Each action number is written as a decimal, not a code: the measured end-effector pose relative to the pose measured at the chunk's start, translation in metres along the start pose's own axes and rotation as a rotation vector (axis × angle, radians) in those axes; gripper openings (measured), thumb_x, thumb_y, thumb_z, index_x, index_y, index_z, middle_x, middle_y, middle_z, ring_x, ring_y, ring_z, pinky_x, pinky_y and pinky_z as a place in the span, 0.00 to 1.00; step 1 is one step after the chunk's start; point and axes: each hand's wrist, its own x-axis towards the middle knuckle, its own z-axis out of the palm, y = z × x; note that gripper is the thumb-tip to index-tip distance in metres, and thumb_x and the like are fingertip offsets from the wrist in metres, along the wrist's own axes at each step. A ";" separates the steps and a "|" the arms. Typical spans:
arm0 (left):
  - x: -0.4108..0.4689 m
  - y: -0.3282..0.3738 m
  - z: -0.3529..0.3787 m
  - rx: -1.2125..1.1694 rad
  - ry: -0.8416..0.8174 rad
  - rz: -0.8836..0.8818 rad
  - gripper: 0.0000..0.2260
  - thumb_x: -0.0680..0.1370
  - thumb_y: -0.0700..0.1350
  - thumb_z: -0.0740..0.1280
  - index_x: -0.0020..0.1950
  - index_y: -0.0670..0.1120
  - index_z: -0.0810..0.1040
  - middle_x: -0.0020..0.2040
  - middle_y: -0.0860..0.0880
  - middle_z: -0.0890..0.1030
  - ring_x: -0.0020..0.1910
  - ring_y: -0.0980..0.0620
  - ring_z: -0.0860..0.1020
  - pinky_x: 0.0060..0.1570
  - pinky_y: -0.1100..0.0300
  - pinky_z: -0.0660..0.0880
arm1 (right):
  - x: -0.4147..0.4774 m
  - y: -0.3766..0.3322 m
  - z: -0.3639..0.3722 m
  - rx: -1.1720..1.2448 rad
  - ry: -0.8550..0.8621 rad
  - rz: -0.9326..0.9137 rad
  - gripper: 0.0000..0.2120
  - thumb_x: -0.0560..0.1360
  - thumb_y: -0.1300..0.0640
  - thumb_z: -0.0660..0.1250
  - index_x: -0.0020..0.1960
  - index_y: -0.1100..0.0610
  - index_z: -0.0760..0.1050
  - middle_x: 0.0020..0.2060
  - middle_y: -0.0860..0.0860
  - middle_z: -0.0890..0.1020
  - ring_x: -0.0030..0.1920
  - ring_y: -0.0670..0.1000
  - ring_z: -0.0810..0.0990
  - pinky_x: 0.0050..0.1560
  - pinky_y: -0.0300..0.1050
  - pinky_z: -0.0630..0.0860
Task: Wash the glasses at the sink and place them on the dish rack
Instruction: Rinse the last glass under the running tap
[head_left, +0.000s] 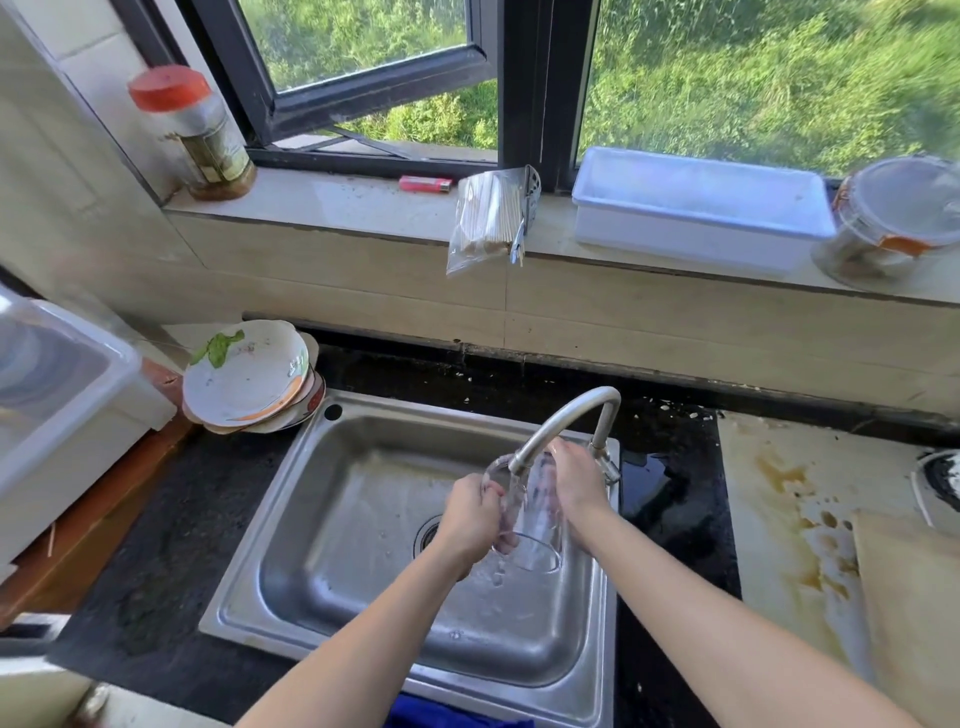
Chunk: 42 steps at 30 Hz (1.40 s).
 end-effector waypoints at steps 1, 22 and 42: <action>0.002 -0.002 0.002 -0.021 0.020 -0.005 0.11 0.81 0.36 0.51 0.40 0.40 0.69 0.29 0.43 0.72 0.26 0.43 0.78 0.26 0.55 0.75 | -0.005 0.003 0.000 0.032 -0.021 0.002 0.12 0.80 0.43 0.58 0.49 0.51 0.73 0.31 0.51 0.72 0.24 0.47 0.69 0.24 0.40 0.66; 0.035 0.016 0.029 -0.342 0.240 -0.391 0.15 0.81 0.47 0.58 0.37 0.42 0.70 0.25 0.48 0.65 0.20 0.51 0.61 0.20 0.64 0.60 | -0.033 0.031 -0.028 -0.018 -0.196 -0.060 0.15 0.80 0.46 0.62 0.60 0.55 0.74 0.40 0.48 0.78 0.38 0.47 0.76 0.35 0.40 0.72; 0.001 0.014 -0.002 0.137 0.342 0.151 0.21 0.80 0.46 0.58 0.28 0.46 0.59 0.26 0.51 0.60 0.29 0.52 0.60 0.30 0.55 0.56 | -0.006 -0.009 0.003 -0.038 -0.218 0.002 0.09 0.79 0.51 0.63 0.50 0.53 0.80 0.43 0.50 0.84 0.43 0.49 0.83 0.40 0.41 0.80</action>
